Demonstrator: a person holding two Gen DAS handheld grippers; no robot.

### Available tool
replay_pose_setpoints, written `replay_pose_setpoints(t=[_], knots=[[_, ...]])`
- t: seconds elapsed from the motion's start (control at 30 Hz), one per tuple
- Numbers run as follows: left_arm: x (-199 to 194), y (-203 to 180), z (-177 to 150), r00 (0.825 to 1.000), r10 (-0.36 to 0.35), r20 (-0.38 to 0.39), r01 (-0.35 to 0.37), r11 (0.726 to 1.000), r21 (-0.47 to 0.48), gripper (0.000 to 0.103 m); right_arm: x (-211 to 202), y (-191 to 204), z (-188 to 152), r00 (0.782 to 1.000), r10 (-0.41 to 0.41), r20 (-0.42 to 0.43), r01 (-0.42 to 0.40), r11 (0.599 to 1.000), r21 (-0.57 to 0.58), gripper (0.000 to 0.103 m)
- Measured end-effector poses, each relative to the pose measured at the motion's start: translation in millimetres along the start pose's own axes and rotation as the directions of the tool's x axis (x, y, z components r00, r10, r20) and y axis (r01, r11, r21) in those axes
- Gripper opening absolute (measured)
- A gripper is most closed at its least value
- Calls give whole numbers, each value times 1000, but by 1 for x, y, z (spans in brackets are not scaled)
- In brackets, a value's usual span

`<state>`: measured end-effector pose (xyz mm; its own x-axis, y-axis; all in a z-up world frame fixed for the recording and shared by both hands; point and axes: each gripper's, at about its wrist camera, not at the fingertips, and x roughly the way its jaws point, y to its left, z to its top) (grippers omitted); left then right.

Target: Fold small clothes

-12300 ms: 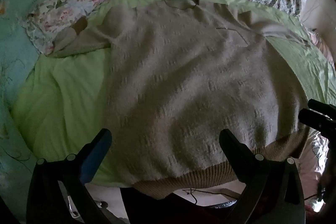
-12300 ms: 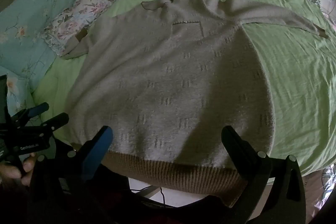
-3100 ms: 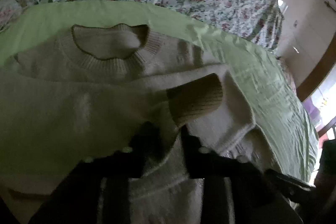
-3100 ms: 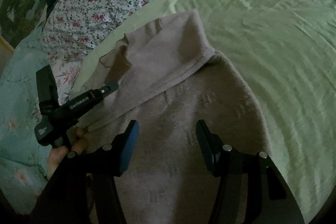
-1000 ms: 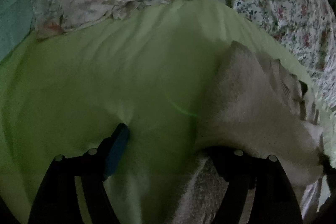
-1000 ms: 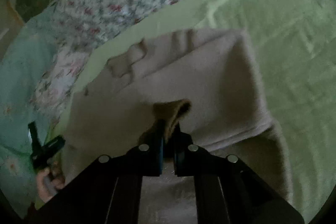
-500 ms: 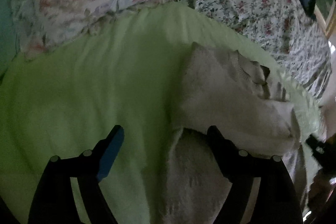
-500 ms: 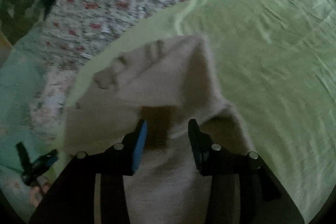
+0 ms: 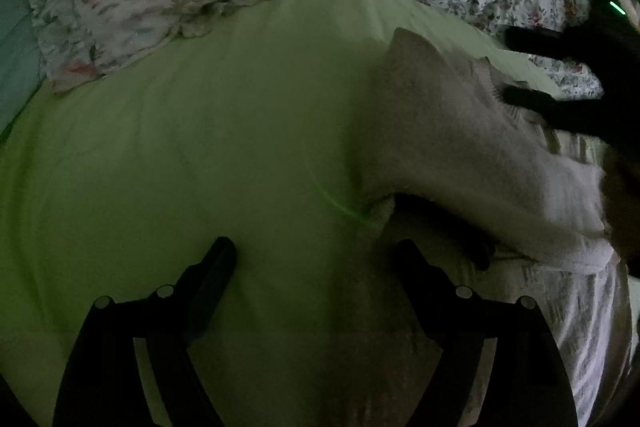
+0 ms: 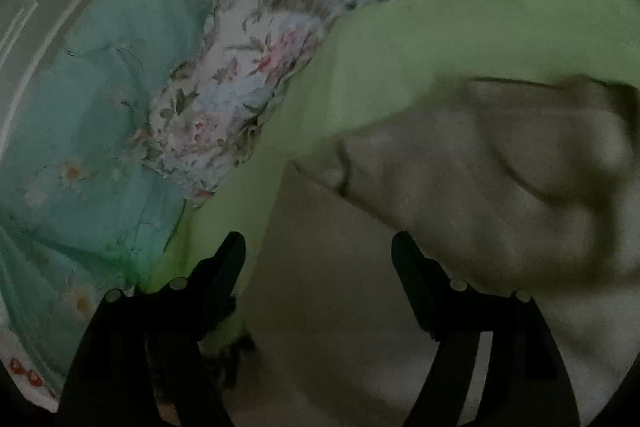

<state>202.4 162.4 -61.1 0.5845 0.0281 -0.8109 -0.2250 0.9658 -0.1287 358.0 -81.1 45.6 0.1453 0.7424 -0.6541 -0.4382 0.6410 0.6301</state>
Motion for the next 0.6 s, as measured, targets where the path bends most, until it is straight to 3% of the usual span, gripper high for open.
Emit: replay_pose_setpoints(t=[0.13, 0.2, 0.27, 0.33, 0.43, 0.6], knots=[[0, 3, -3, 1000, -24, 16, 24, 1000, -6, 86, 58, 9, 22, 993, 10, -117, -16, 999, -49, 76], [1, 3, -3, 999, -32, 18, 32, 999, -8, 87, 90, 16, 28, 970, 72, -232, -86, 995, -53, 78], [1, 2, -4, 999, -32, 23, 32, 999, -8, 88, 112, 29, 31, 948, 138, -287, -163, 985, -63, 78], [0, 1, -5, 999, -30, 25, 30, 1000, -8, 88, 123, 39, 38, 949, 178, -259, -198, 979, -54, 78], [-1, 4, -5, 999, -43, 30, 44, 999, -13, 88, 128, 34, 53, 961, 242, -130, -241, 970, 25, 78], [-13, 23, -5, 992, -95, 84, 104, 989, -104, 87, 80, 22, 47, 989, 141, 46, -143, 989, 44, 78]])
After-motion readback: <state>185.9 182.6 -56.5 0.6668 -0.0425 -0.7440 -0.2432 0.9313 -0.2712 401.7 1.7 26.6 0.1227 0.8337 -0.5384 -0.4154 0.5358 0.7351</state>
